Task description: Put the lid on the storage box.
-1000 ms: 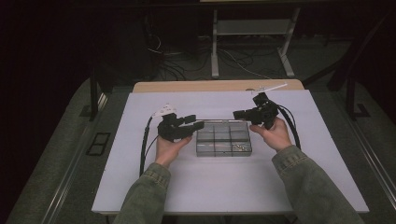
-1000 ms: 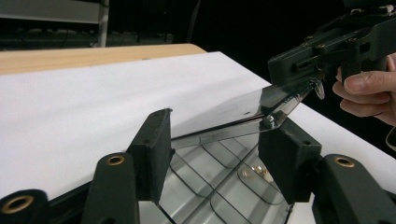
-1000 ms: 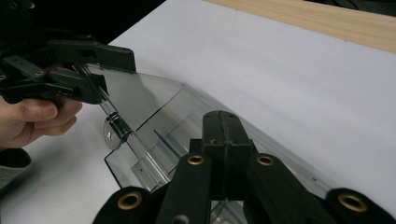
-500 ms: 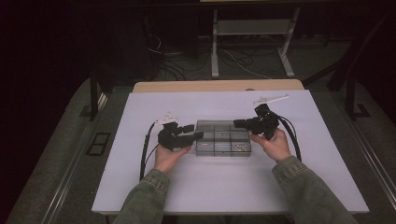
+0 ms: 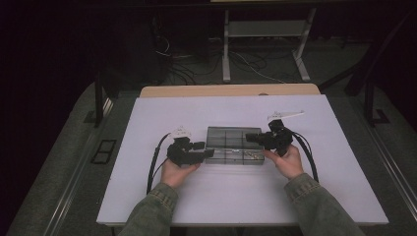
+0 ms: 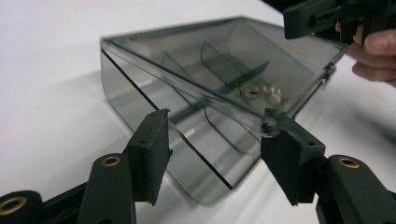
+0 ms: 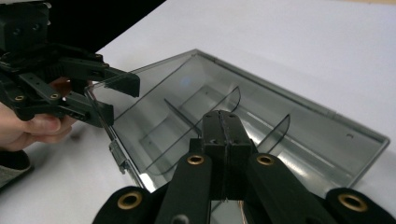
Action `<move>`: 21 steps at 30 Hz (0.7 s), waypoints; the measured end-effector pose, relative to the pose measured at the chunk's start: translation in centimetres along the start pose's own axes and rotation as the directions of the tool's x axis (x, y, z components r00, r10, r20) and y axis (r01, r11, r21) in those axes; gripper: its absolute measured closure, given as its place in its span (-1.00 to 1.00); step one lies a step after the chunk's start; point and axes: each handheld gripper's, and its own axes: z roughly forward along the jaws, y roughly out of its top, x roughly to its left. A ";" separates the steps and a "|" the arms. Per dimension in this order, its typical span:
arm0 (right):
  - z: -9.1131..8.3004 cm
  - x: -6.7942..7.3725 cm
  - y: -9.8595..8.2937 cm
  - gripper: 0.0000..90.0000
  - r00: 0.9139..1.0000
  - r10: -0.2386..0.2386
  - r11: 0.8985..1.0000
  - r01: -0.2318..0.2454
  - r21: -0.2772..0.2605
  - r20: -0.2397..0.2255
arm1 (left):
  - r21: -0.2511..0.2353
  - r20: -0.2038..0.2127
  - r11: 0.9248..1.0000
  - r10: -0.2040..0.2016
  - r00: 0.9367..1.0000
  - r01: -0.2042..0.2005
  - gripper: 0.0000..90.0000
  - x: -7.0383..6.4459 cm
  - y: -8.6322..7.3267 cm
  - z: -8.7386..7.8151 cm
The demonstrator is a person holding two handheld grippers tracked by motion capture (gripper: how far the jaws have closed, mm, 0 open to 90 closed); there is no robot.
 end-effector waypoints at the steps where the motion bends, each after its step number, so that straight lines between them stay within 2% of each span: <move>1: 0.1 0.0 -0.2 0.98 1.000 0.001 1.000 -0.001 0.002 0.001 | 0.009 -0.004 1.000 -0.004 1.000 0.004 -0.09 -0.1 -0.1 0.0; 5: 0.1 0.1 -0.8 0.91 1.000 -0.019 1.000 0.019 0.004 0.007 | 0.036 0.008 0.999 -0.016 1.000 0.016 -0.09 -0.4 -0.5 -0.2; 8: 0.0 0.3 -1.2 0.74 0.999 -0.025 1.000 0.024 0.008 0.026 | 0.020 0.029 0.999 -0.037 0.999 0.036 -0.12 -0.5 -0.6 -0.5; 15: -1.0 0.8 -1.6 0.18 0.999 -0.039 0.999 0.038 0.029 0.028 | 0.009 0.056 0.999 -0.046 0.997 0.046 -0.38 -0.8 -1.0 -1.2; 21: -2.2 1.2 -2.1 -0.56 0.997 -0.050 0.998 0.048 0.037 0.058 | 0.010 0.094 0.999 -0.034 0.995 0.033 -0.60 -1.1 -1.2 -2.0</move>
